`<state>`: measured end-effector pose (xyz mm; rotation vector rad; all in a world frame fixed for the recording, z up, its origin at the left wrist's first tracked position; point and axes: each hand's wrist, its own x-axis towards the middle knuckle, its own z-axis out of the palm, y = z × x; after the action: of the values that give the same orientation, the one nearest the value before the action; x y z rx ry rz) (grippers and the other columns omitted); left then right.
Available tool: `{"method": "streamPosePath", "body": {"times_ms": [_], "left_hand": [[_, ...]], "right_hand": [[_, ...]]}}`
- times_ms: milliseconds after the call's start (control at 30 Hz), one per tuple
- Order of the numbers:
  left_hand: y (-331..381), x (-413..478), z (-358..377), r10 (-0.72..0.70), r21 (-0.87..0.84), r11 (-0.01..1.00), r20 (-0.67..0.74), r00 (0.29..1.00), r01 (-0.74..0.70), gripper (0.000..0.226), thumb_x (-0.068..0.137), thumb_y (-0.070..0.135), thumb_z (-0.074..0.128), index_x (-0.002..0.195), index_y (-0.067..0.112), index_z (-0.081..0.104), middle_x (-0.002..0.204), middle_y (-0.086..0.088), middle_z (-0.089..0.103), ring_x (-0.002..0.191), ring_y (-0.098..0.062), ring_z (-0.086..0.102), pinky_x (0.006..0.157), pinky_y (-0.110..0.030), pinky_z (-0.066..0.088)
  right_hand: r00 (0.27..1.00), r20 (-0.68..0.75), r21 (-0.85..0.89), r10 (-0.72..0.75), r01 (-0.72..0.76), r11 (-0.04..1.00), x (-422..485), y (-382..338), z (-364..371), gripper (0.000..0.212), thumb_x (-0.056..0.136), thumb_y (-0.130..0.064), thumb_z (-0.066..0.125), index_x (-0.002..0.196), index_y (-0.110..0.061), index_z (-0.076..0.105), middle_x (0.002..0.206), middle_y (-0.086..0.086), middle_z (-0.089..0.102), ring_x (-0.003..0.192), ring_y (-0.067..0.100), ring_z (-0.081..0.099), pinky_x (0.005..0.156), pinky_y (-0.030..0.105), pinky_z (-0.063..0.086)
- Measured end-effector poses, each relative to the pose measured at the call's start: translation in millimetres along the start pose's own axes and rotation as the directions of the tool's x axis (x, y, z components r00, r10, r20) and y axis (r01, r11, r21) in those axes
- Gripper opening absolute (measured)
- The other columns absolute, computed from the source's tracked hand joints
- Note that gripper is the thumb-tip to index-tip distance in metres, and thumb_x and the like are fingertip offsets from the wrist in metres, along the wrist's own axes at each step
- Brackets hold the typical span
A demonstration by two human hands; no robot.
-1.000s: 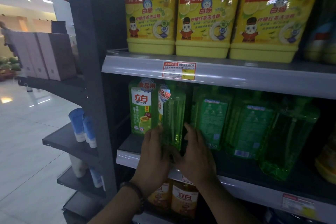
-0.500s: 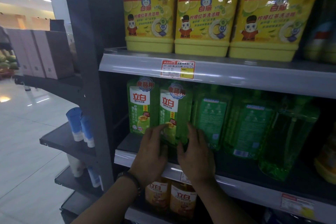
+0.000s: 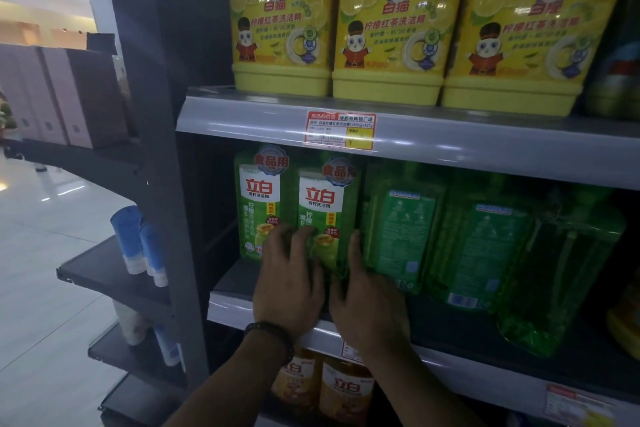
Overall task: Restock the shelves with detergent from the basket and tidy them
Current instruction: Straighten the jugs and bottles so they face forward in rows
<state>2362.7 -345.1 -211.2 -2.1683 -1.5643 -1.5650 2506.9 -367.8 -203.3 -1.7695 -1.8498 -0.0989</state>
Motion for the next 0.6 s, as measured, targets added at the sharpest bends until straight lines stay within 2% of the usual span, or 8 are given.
{"method": "streamPosePath", "body": {"times_ms": [133,233,300,367,400,467,533,600], "left_hand": [[0.3,-2.0,0.4,-0.002,0.007,1.0,0.011,1.0,0.001,0.052,0.093,0.015,0.064,0.141,0.022,0.046,0.144,-0.007,0.037,0.131,-0.028,0.045,0.1,-0.044,0.057],[-0.2,0.3,-0.3,-0.014,0.016,1.0,0.027,1.0,0.013,0.053,0.093,0.014,0.063,0.141,0.024,0.044,0.142,-0.006,0.036,0.13,-0.029,0.045,0.098,-0.042,0.057],[0.9,0.0,-0.5,-0.016,0.02,1.0,0.033,0.999,0.015,0.053,0.093,0.013,0.063,0.14,0.023,0.044,0.141,-0.006,0.037,0.128,-0.029,0.046,0.095,-0.041,0.058],[1.9,-1.5,-0.6,-0.014,0.022,1.0,0.041,0.999,0.013,0.05,0.093,0.013,0.063,0.139,0.022,0.045,0.138,-0.006,0.039,0.124,-0.027,0.047,0.093,-0.041,0.058],[1.5,-1.5,-1.4,-0.011,0.031,0.999,0.04,0.999,0.01,0.048,0.093,0.014,0.064,0.137,0.02,0.046,0.135,-0.006,0.04,0.12,-0.027,0.049,0.09,-0.043,0.058],[0.2,-0.3,-2.9,0.013,0.092,0.996,0.032,0.999,-0.016,0.04,0.093,0.017,0.065,0.13,0.018,0.049,0.126,-0.005,0.044,0.111,-0.025,0.051,0.086,-0.046,0.058],[4.9,0.1,-1.6,0.056,0.168,0.984,0.037,0.998,-0.062,0.035,0.091,0.018,0.066,0.124,0.015,0.053,0.12,-0.005,0.049,0.105,-0.025,0.053,0.084,-0.046,0.056],[25.1,-0.3,4.5,0.071,0.11,0.991,0.046,0.996,-0.075,0.032,0.091,0.016,0.063,0.122,0.015,0.055,0.119,-0.004,0.053,0.099,-0.023,0.056,0.081,-0.042,0.055]], "right_hand": [[1.0,-0.014,0.011,-0.008,0.008,1.0,-0.3,0.7,4.2,0.086,0.105,-0.052,0.036,0.166,-0.024,-0.019,0.09,0.004,0.075,0.074,0.021,0.067,0.07,0.038,0.058],[1.0,-0.014,0.01,-0.014,0.014,1.0,-1.8,-2.1,2.2,0.086,0.105,-0.052,0.037,0.168,-0.022,-0.014,0.1,0.007,0.075,0.083,0.024,0.069,0.072,0.037,0.056],[1.0,-0.006,0.047,-0.019,0.02,0.999,-3.5,-3.3,-3.3,0.081,0.103,-0.05,0.04,0.169,-0.022,0.002,0.116,0.008,0.073,0.099,0.027,0.07,0.079,0.038,0.056],[0.998,-0.035,0.071,-0.06,0.063,0.996,-8.6,-0.8,-12.1,0.064,0.102,-0.046,0.044,0.16,-0.027,0.028,0.126,0.005,0.071,0.108,0.028,0.069,0.084,0.039,0.056],[0.991,-0.079,0.044,-0.11,0.114,0.993,-13.3,2.5,-17.9,0.054,0.101,-0.045,0.046,0.152,-0.028,0.039,0.124,0.003,0.071,0.104,0.027,0.07,0.081,0.038,0.056],[0.967,-0.152,-0.056,-0.203,0.197,0.979,-24.5,14.7,-35.1,0.041,0.096,-0.041,0.055,0.135,-0.028,0.054,0.108,0.0,0.075,0.085,0.023,0.073,0.064,0.032,0.054],[0.955,-0.208,-0.091,-0.211,0.196,0.976,-31.1,35.3,-47.3,0.038,0.09,-0.037,0.062,0.126,-0.026,0.057,0.096,-0.002,0.075,0.068,0.022,0.071,0.052,0.027,0.049],[0.968,-0.194,-0.05,-0.157,0.151,0.987,-34.2,52.9,-57.5,0.041,0.092,-0.036,0.06,0.13,-0.027,0.052,0.102,0.0,0.075,0.071,0.026,0.072,0.054,0.032,0.052]]}}
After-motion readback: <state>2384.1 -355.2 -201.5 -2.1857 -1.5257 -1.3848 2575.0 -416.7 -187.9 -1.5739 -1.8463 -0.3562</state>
